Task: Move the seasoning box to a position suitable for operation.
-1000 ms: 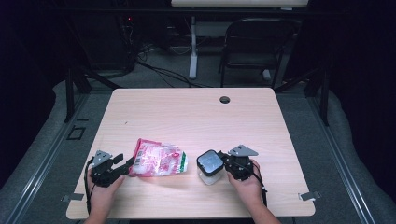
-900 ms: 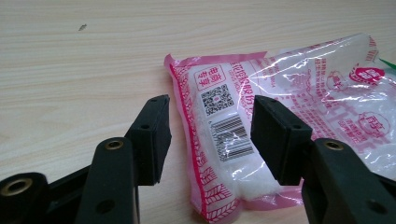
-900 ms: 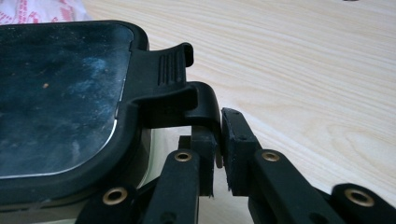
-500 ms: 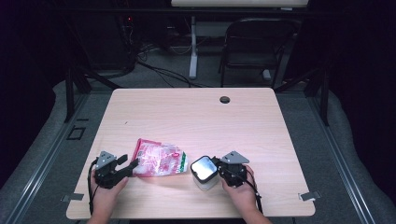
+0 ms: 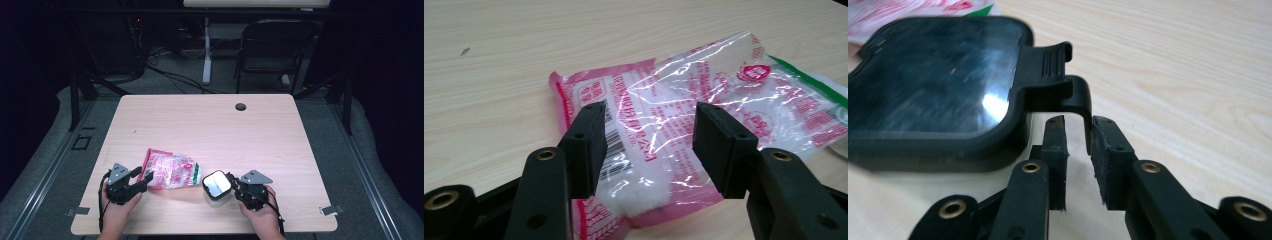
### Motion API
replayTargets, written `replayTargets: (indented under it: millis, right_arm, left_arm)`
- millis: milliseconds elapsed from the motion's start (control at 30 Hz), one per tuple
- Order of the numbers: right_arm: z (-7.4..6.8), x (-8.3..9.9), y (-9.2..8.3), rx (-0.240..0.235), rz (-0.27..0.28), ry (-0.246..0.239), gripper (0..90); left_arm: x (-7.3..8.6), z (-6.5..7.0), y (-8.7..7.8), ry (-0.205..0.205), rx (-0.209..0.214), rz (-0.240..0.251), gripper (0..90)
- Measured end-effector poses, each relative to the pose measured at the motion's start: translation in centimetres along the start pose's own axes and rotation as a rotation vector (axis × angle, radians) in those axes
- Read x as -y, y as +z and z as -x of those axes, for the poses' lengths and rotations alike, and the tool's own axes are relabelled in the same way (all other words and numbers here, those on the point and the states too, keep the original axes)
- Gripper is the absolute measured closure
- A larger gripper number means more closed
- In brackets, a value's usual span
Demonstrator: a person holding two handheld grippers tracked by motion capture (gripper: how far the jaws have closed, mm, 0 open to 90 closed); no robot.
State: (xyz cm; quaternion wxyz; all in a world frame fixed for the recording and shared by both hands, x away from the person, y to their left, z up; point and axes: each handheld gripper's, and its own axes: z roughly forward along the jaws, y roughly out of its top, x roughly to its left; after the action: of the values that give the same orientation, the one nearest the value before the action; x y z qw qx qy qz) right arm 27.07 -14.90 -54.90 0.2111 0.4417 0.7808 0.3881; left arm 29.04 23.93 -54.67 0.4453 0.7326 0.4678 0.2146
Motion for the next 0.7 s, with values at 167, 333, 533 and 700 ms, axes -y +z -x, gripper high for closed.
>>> replayTargets:
  millis: [167, 333, 533, 700]
  right_arm:
    - [-0.4, 0.3, -1.8, -0.037, 0.014, -0.039, 74.7]
    - [-0.2, 0.0, -3.1, -0.059, 0.048, -0.044, 71.9]
    - [0.7, -2.2, -4.0, -0.05, 0.123, -0.01, 69.6]
    - [1.5, -4.0, -3.2, -0.114, 0.085, 0.041, 75.3]
  left_arm:
    - [-0.2, 0.7, -0.1, 0.012, 0.031, -0.007, 48.1]
    - [-0.7, 1.8, -0.2, 0.027, 0.059, -0.007, 49.7]
    - [-1.5, 3.3, -0.1, 0.046, 0.076, -0.009, 52.9]
    - [-1.8, 4.1, 0.3, 0.051, 0.102, -0.029, 55.3]
